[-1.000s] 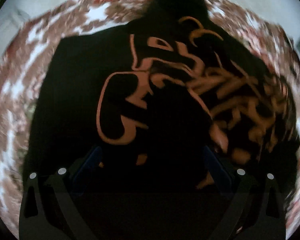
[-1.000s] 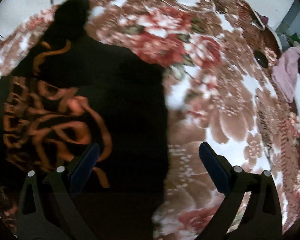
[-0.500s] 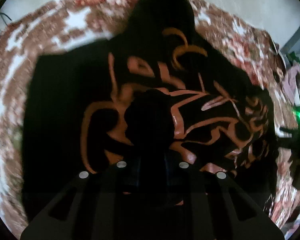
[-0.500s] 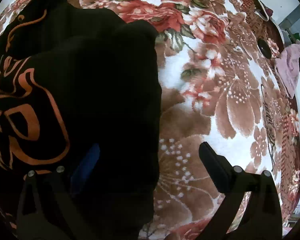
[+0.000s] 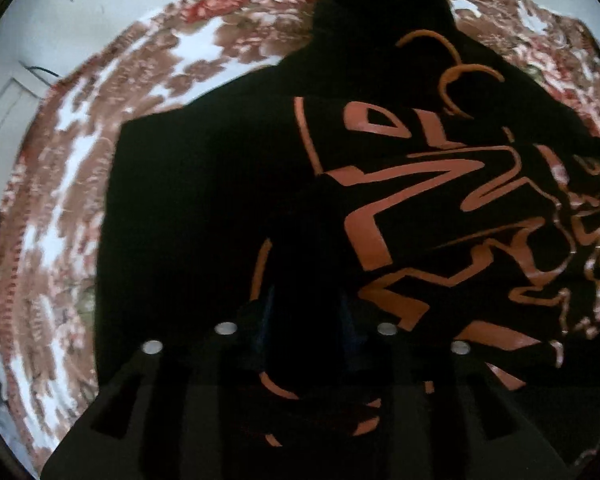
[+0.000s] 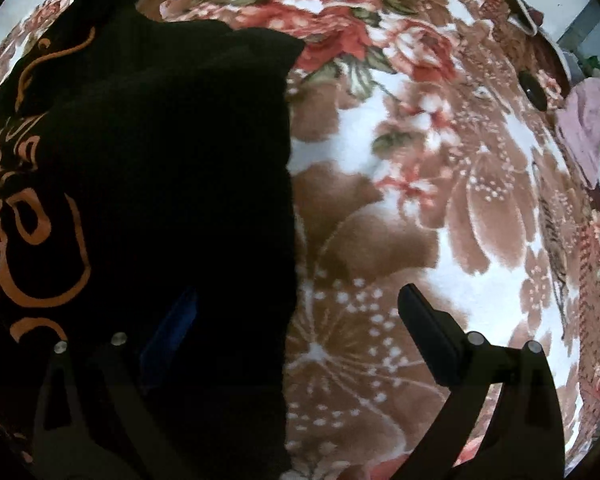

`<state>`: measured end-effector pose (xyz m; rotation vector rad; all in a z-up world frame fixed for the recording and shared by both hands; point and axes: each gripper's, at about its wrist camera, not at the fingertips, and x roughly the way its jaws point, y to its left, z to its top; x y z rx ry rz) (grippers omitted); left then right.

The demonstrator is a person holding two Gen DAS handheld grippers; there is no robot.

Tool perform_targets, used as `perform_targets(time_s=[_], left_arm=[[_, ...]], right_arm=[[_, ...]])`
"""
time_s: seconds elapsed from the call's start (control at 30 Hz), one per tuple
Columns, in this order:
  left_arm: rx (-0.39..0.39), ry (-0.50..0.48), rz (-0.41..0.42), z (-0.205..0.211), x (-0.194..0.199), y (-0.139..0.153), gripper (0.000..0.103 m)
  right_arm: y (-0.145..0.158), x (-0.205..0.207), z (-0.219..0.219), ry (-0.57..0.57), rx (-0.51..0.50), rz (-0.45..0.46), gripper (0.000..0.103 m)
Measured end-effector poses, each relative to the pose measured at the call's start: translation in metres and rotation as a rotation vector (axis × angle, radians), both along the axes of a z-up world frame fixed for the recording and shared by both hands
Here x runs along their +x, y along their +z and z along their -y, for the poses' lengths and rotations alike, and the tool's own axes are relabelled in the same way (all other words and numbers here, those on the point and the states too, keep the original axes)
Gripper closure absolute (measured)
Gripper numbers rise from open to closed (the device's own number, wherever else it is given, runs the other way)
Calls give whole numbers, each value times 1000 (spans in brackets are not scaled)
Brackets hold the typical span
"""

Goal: Fold large clothes

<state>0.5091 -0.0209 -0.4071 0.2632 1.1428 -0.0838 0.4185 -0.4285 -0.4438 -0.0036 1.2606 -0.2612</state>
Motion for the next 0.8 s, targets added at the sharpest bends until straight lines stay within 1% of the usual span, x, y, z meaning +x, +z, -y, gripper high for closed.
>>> perform_targets(time_s=[0.03, 0.07, 0.1, 0.13, 0.17, 0.23, 0.27, 0.33, 0.4, 0.47, 0.5, 0.53, 0.57, 0.63, 0.67, 0.7, 0.8], left_arm=[[47, -7, 20, 4, -2, 2, 51], [60, -23, 36, 6, -5, 7, 47], [48, -33, 45, 7, -6, 14, 45], [29, -40, 59, 6, -9, 23, 36], [13, -47, 82, 5, -13, 37, 31], [25, -50, 95, 7, -13, 50, 26], [13, -51, 103, 9, -13, 56, 26], [-55, -61, 114, 18, -14, 66, 26], [-80, -93, 115, 32, -11, 62, 26], [-133, -127, 95, 44, -12, 53, 26], [-172, -136, 82, 48, -14, 45, 26], [-179, -135, 49, 52, -14, 35, 26], [-169, -136, 6, 56, -13, 21, 26], [-126, -133, -38, 58, -15, 0, 26], [-117, -138, -45, 57, -16, -9, 25], [-115, -156, -30, 58, -17, -14, 25], [-96, -194, -2, 61, -21, -16, 24]], right_arm=[[-1, 0, -1, 12, -6, -9, 5], [1, -2, -3, 22, -21, -18, 5], [8, -3, -4, 21, -39, -7, 5], [17, -3, -6, 27, -40, 22, 5], [36, -4, -11, 46, -21, 89, 5], [55, -1, -20, 61, -5, 160, 5], [67, 5, -30, 70, 28, 207, 5], [74, 23, -45, 85, 89, 232, 5], [69, 41, -60, 79, 81, 214, 5], [56, 60, -70, 66, 68, 196, 5], [49, 66, -74, 58, 60, 185, 5], [43, 69, -75, 52, 52, 177, 5], [35, 73, -76, 47, 38, 165, 5], [22, 75, -75, 52, 26, 148, 5], [16, 73, -74, 56, 31, 147, 5], [12, 71, -72, 59, 44, 152, 5], [12, 71, -68, 70, 57, 158, 5]])
